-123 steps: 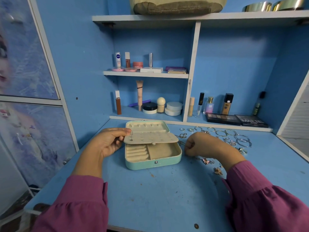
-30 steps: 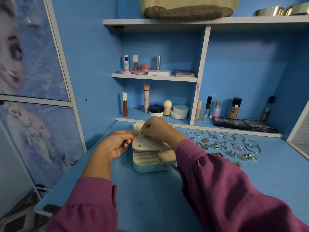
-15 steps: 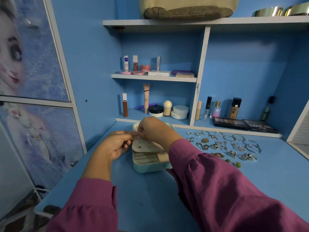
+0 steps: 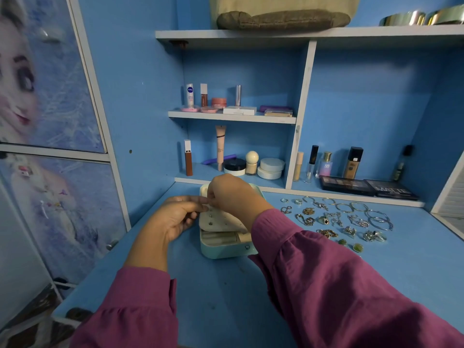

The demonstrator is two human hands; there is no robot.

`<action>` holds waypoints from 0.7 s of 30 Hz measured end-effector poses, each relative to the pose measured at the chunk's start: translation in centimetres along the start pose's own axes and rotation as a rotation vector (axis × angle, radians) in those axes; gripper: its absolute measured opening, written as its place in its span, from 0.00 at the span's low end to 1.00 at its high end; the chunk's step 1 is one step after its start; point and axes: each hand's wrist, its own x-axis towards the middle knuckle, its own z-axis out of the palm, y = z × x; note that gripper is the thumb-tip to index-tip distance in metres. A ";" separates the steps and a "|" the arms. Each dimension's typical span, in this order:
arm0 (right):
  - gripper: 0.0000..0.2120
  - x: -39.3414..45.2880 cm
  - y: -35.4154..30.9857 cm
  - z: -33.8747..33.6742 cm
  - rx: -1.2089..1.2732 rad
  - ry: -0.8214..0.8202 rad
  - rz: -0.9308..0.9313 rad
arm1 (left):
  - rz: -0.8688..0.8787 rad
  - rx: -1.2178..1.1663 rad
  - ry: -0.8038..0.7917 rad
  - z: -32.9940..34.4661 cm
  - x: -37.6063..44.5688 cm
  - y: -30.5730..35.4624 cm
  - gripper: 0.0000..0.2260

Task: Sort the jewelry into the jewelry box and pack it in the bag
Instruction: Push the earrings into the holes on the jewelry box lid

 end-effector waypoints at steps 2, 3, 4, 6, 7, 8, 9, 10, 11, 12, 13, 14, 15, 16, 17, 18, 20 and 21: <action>0.10 -0.2 -0.1 0.0 -0.027 0.007 -0.020 | 0.007 0.005 0.006 0.0 0.0 0.0 0.09; 0.10 -0.6 0.1 0.2 -0.016 0.032 -0.034 | 0.008 -0.001 0.004 0.0 0.0 0.0 0.09; 0.09 -1.0 0.4 0.5 0.028 0.069 -0.041 | 0.007 -0.007 -0.002 0.0 -0.1 0.0 0.08; 0.09 -2.1 1.3 0.9 0.184 0.134 -0.035 | 0.009 -0.009 -0.020 -0.1 -0.1 0.1 0.07; 0.08 -2.8 2.0 0.8 0.288 0.155 -0.028 | 0.010 -0.005 -0.032 -0.2 -0.2 0.1 0.06; 0.07 -3.5 2.6 0.4 0.395 0.161 -0.017 | 0.010 -0.005 -0.046 -0.3 -0.2 0.2 0.06; 0.07 -4.2 3.4 0.0 0.490 0.155 -0.002 | 0.010 -0.009 -0.062 -0.3 -0.3 0.2 0.06; 0.07 -4.9 4.2 -0.5 0.556 0.151 0.010 | 0.008 -0.016 -0.073 -0.3 -0.4 0.3 0.07; 0.07 -5.8 5.0 -1.1 0.595 0.158 0.019 | 0.003 -0.024 -0.078 -0.4 -0.4 0.3 0.08; 0.06 -6.6 5.9 -1.6 0.629 0.178 0.033 | -0.002 -0.027 -0.082 -0.4 -0.4 0.4 0.10; 0.06 -7.3 6.9 -1.9 0.672 0.203 0.053 | -0.002 -0.027 -0.086 -0.4 -0.5 0.4 0.10; 0.05 -8.1 7.8 -2.0 0.715 0.230 0.080 | 0.002 -0.021 -0.094 -0.4 -0.6 0.5 0.10; 0.05 -8.7 8.7 -2.0 0.749 0.254 0.112 | 0.008 -0.012 -0.101 -0.3 -0.6 0.4 0.09; 0.04 -9.3 9.5 -1.9 0.760 0.268 0.147 | 0.013 -0.007 -0.101 -0.3 -0.6 0.4 0.10; 0.04 -9.8 10.2 -1.7 0.754 0.272 0.184 | 0.015 -0.005 -0.089 -0.2 -0.5 0.3 0.11; 0.05 -10.2 10.8 -1.4 0.743 0.270 0.217 | 0.020 -0.001 -0.070 -0.1 -0.4 0.2 0.10; 0.06 -10.8 11.5 -0.5 0.751 0.264 0.267 | 0.042 0.020 -0.040 0.1 -0.1 0.0 0.07; 0.06 -10.9 11.7 0.1 0.760 0.250 0.288 | 0.059 0.034 -0.025 0.2 0.0 -0.1 0.04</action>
